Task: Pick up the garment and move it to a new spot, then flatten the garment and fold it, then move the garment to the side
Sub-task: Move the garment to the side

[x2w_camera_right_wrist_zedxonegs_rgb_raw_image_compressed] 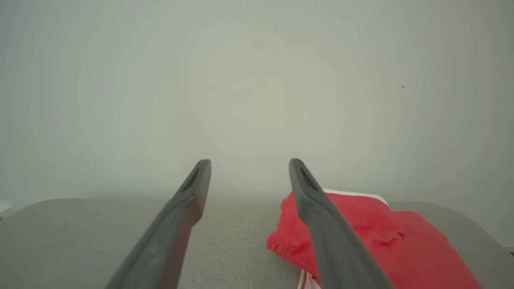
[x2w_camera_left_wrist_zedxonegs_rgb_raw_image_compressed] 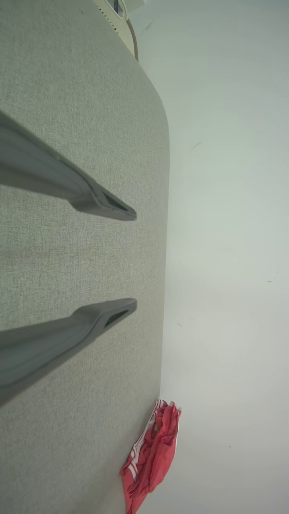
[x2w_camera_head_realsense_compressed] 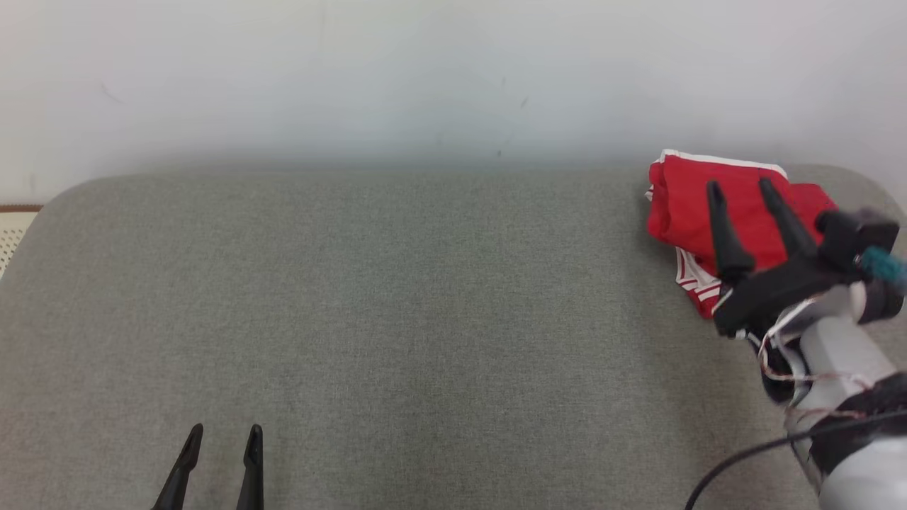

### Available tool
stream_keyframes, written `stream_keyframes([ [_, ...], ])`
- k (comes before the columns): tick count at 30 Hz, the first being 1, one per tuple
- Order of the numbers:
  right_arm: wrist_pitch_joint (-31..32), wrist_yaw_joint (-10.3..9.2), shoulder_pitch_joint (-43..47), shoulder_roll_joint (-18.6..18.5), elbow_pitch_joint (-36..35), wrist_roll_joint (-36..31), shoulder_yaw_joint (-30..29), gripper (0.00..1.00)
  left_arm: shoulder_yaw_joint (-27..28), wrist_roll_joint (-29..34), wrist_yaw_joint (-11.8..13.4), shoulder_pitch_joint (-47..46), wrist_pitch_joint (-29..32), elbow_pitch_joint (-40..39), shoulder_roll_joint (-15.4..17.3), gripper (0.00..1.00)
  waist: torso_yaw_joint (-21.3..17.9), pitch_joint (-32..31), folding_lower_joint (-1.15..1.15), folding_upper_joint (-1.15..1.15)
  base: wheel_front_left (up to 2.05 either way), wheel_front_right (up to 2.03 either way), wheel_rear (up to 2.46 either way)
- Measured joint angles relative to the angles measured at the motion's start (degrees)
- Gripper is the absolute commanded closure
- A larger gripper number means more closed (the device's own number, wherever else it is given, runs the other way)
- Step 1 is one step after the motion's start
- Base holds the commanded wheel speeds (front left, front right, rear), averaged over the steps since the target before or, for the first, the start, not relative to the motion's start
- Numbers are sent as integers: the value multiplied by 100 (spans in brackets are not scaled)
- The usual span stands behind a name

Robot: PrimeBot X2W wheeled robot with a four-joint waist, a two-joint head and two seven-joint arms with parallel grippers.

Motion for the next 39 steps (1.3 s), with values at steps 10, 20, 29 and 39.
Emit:
stream_keyframes([
  [10,1,0,1692,782,-1188,-1013,-1137,0,-4,-47,69,127,10,40,-38,0,-56,-249,0,0,0,0,0],
  [20,298,-1,3006,1390,-2293,-1767,-1845,0,53,-80,148,216,-15,112,-43,0,-11,-386,1,1,0,0,0],
  [29,625,-1,3676,1603,-2989,-2167,-1749,0,191,-114,263,375,-5,90,16,0,-68,-505,1,1,0,0,0],
  [39,776,-1,3871,1738,-3126,-2488,-1750,0,193,-188,310,482,171,58,119,0,-54,-564,1,0,0,0,0],
])
